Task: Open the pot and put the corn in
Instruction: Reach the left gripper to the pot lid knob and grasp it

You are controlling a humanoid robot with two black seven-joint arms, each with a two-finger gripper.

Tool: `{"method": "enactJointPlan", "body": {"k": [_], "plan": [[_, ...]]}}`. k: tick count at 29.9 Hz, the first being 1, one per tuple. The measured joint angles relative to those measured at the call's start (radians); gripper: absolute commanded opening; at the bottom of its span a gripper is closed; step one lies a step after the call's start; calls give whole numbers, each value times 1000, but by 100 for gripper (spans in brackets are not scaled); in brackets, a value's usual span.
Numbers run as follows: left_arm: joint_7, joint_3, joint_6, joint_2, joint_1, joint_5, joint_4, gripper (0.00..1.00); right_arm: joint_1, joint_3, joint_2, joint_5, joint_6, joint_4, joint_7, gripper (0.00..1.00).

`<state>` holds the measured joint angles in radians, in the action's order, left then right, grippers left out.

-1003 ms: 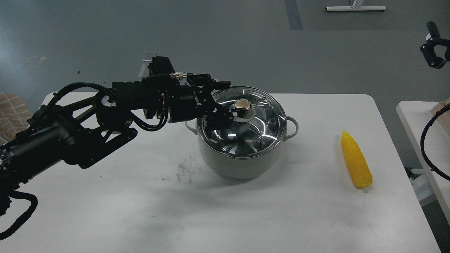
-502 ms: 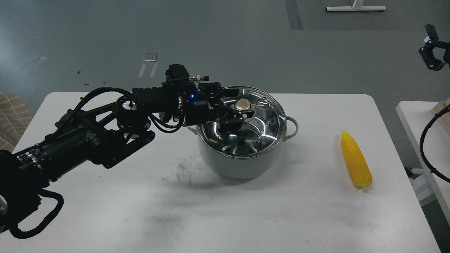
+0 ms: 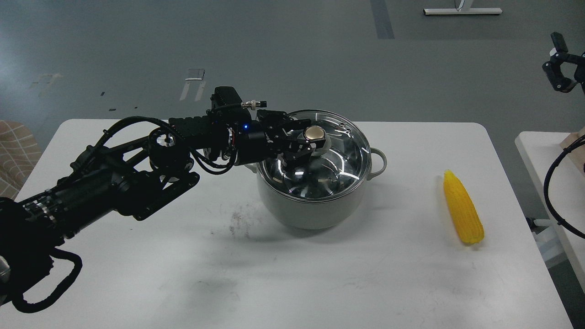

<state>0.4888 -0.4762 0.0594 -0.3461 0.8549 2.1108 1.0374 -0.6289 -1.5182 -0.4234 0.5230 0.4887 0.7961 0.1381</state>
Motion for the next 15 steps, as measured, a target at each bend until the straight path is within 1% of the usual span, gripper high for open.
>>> {"method": "enactJointPlan", "body": {"k": [3,8,9,15], "plan": [[0,0,-1,2,-2,0,1,57,0,1,0,0,0,0,0,100],[0,0,-1,2,-3,0,1,40,1,1,0,0,0,-1,0,100],[0,0,-1,3,-3,0,1,35,1,1,0,0,0,-1,0,100],[-1,-1,-1,2,7,-7,12,33,2,1,-1,0,0,-2,0,100]]}}
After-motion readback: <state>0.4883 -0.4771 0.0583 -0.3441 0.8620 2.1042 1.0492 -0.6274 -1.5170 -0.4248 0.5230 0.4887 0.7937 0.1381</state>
